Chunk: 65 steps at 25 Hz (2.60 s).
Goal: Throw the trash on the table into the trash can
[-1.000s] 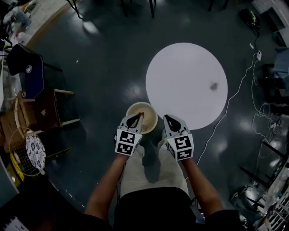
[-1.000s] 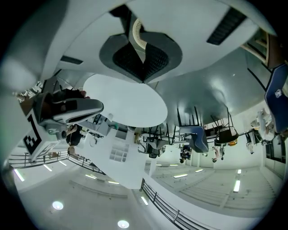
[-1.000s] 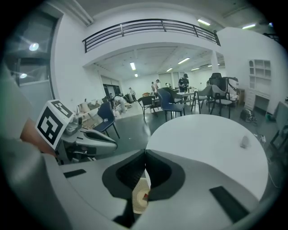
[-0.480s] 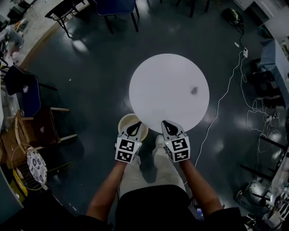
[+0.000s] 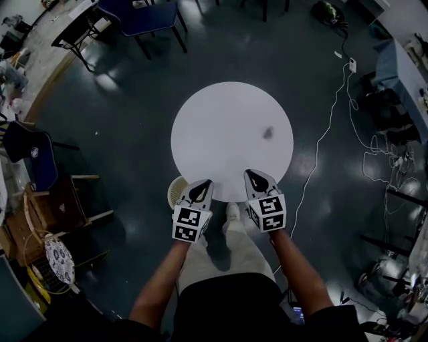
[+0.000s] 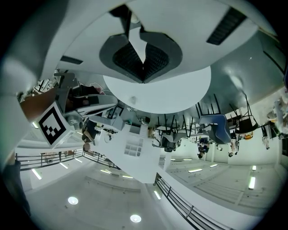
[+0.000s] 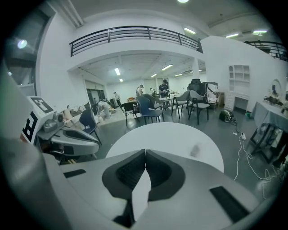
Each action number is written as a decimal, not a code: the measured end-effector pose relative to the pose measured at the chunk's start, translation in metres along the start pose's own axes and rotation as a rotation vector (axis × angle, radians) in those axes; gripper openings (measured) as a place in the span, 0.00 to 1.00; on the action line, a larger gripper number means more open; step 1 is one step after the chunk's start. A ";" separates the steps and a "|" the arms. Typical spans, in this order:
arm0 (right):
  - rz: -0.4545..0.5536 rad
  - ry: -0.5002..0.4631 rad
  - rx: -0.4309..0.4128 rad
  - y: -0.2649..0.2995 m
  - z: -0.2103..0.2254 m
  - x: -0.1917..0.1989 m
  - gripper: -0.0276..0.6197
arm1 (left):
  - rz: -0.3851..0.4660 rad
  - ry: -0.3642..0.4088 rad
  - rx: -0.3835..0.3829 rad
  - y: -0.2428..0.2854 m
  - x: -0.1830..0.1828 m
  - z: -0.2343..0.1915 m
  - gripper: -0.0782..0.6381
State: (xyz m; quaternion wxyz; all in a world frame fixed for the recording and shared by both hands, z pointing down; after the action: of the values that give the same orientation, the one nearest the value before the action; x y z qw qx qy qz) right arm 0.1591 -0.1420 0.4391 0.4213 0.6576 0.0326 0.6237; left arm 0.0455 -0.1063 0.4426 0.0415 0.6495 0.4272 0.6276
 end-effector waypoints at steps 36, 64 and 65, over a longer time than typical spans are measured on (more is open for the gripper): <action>-0.171 0.046 0.180 0.140 0.215 0.045 0.35 | -0.090 -0.012 0.012 0.139 -0.001 0.022 0.13; -0.157 -0.052 0.103 0.088 0.101 0.031 0.12 | -0.032 -0.053 -0.044 0.061 -0.002 -0.004 0.13; -0.160 -0.060 0.092 0.086 0.093 0.032 0.12 | -0.029 -0.057 -0.049 0.055 0.000 -0.005 0.13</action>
State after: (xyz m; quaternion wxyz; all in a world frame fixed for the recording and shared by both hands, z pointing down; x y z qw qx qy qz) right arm 0.2035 -0.2266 0.5283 0.4400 0.6898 0.1011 0.5660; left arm 0.0690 -0.1441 0.4760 0.0786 0.6597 0.4196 0.6186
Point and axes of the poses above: the fingertips, and each gripper's own axes: y forward along the fingers, z to its right, x out of its underside, the point moved 1 cm from there along -y, backward along the fingers, and after that the axes turned 1 degree about -y, right-handed, at the moved point
